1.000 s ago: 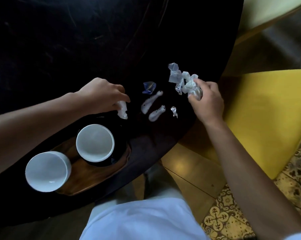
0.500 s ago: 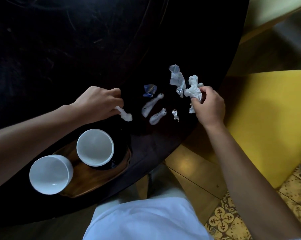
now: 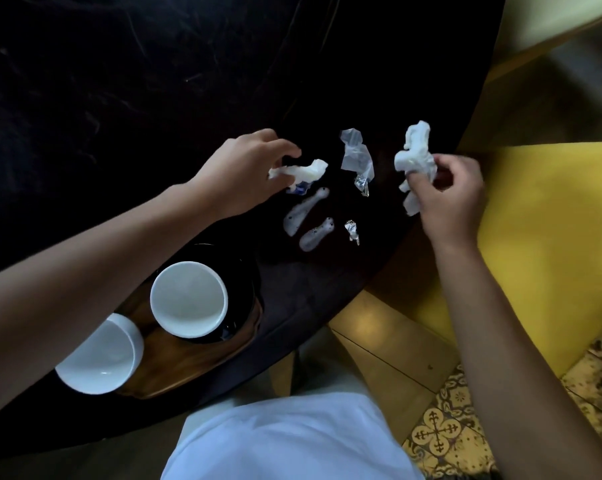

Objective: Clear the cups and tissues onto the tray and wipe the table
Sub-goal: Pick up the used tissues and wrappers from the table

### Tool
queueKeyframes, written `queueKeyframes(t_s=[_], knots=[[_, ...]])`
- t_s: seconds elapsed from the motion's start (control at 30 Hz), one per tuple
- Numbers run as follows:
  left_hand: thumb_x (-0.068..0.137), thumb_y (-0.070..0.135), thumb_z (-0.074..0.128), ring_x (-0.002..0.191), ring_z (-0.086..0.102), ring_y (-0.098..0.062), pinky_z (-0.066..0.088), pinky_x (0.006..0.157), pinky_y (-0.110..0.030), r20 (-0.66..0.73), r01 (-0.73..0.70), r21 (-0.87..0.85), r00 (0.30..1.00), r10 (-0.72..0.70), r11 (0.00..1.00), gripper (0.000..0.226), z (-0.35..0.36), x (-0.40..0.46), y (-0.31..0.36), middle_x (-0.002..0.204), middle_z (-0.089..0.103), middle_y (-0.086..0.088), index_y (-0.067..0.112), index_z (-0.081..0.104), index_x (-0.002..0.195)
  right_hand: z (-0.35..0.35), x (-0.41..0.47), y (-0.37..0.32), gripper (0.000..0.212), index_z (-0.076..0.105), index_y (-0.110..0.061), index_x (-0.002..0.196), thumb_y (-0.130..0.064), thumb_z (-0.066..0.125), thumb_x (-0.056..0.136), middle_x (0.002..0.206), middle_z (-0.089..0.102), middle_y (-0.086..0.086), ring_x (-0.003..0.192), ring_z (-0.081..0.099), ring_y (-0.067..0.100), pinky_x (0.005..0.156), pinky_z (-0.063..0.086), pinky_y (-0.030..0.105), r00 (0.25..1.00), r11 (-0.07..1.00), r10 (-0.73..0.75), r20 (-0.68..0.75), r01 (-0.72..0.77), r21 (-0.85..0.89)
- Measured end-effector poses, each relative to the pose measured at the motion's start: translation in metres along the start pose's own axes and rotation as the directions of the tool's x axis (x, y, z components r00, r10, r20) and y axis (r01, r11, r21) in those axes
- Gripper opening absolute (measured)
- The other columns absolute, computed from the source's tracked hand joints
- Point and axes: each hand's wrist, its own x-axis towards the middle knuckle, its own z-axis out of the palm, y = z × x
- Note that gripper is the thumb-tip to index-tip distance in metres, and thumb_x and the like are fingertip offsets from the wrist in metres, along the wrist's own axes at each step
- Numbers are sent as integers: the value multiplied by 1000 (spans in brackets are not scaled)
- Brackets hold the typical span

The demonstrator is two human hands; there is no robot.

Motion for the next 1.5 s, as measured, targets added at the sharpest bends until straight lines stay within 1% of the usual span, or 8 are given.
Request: queueKeyframes(t_s=[0.23, 0.47, 0.87, 0.97, 1.1, 1.3, 1.43, 1.5], knots=[[98, 38, 69, 93, 67, -34, 40, 70, -34, 122, -26, 211, 993, 0, 977, 63, 25, 27, 7, 127, 60, -8, 32, 44, 156, 27, 31, -38, 29, 73, -6, 104, -22, 80, 80, 123, 65, 4, 106, 62, 16, 92, 49, 20, 971, 993, -109, 214, 114, -10], [96, 46, 68, 76, 51, -22, 38, 65, -33, 199, -55, 268, 980, 1, 962, 43, 29, 28, 0, 118, 60, -4, 35, 63, 138, 51, 31, -39, 24, 68, -11, 100, -20, 74, 79, 106, 65, 2, 92, 64, 21, 82, 55, 39, 948, 989, -85, 307, 117, -87], [89, 31, 74, 75, 64, -36, 48, 63, -40, 89, 22, 189, 995, -40, 982, 32, 28, 25, 3, 122, 58, -5, 23, 70, 120, 44, 44, -31, 16, 66, -16, 94, -15, 71, 79, 78, 58, -17, 64, 54, -8, 57, 37, 6, 951, 999, 19, 308, -33, 39], [90, 34, 75, 77, 64, -33, 52, 66, -41, 45, 43, 109, 998, -49, 993, 31, 28, 18, 2, 126, 58, -2, 22, 69, 118, 28, 45, -31, 24, 65, -20, 98, -16, 74, 76, 85, 64, -15, 69, 58, -12, 64, 46, 11, 950, 977, 82, 302, -136, 163], [88, 35, 77, 84, 67, -31, 53, 71, -41, -58, 30, 33, 998, -28, 999, 32, 19, 8, -3, 121, 63, 0, 20, 71, 115, 5, 36, -24, 43, 65, -15, 122, -11, 74, 80, 99, 68, 0, 84, 65, 5, 73, 56, 22, 909, 958, 72, 410, -177, 226], [87, 38, 73, 85, 64, -26, 52, 72, -43, -247, 91, -9, 965, -91, 996, 35, -7, 3, -24, 106, 67, -5, 12, 71, 110, 19, 10, -25, 65, 53, -15, 145, -7, 75, 85, 93, 60, -3, 79, 59, 5, 75, 51, 18, 832, 989, -6, 554, -75, 123], [89, 37, 69, 77, 52, -19, 38, 68, -34, -292, 137, -38, 946, -142, 990, 34, -13, 5, -31, 91, 56, 0, 4, 68, 100, 36, 0, -28, 59, 58, -18, 141, -15, 74, 85, 93, 61, -7, 79, 62, 7, 68, 48, 9, 816, 1000, -26, 577, 29, 3], [89, 33, 72, 77, 52, -19, 37, 68, -32, -287, 140, -44, 947, -146, 989, 31, -12, 3, -30, 90, 55, 2, 4, 68, 99, 39, -2, -27, 49, 65, -19, 133, -17, 72, 84, 99, 65, -7, 88, 65, 11, 76, 52, 17, 827, 995, -32, 562, 79, -59]])
